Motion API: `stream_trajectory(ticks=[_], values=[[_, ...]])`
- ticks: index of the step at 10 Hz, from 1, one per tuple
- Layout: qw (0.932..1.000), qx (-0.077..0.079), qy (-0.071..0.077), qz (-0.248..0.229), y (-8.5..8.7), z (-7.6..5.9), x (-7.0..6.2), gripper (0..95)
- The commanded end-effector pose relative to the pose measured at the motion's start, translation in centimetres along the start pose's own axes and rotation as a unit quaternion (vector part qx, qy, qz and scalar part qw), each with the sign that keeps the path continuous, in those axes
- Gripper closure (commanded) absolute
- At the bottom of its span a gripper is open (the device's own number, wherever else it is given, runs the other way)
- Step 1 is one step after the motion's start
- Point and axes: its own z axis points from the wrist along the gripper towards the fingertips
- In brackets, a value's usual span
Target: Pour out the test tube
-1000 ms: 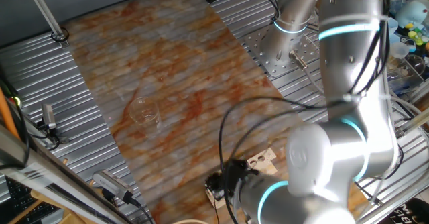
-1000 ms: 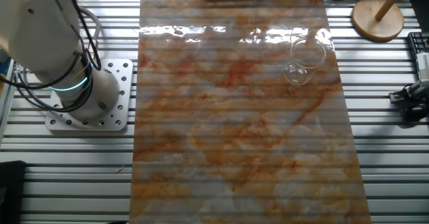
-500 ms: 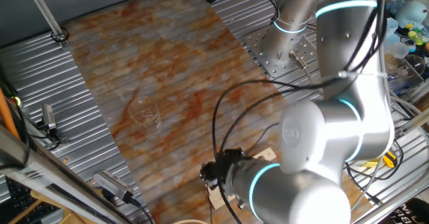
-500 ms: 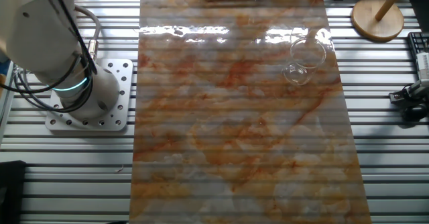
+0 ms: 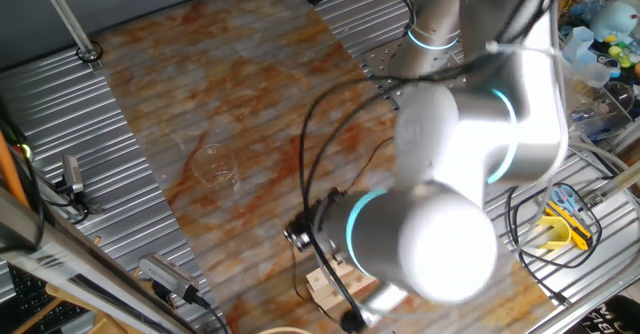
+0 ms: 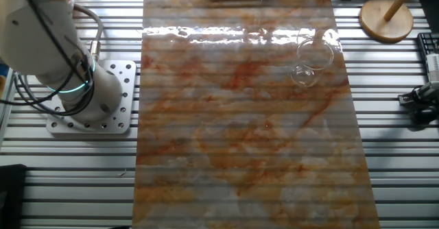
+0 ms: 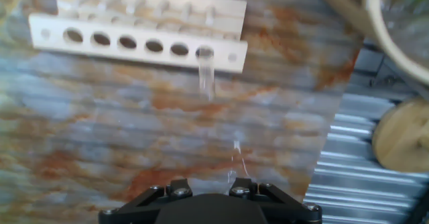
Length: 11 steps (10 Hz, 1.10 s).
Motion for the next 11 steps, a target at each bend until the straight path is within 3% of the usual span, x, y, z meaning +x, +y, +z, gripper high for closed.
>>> stream_trajectory(ticks=[1,4,5,6,7,9,11], values=[[0.9999,0.001,-0.004,0.014,0.0,-0.4,2.0,57.0],[0.9983,0.009,-0.007,0.057,0.4,-1.0,5.9,57.0],[0.9979,0.01,-0.009,0.063,0.5,-1.1,6.3,57.0],[0.9967,0.015,-0.016,0.078,0.8,-1.3,8.0,76.0],[0.9958,0.017,-0.029,0.086,0.8,-1.3,9.8,76.0],[0.994,0.017,-0.038,0.101,0.8,-1.1,11.9,76.0],[0.9864,0.014,-0.057,0.153,1.5,-0.9,14.0,76.0]])
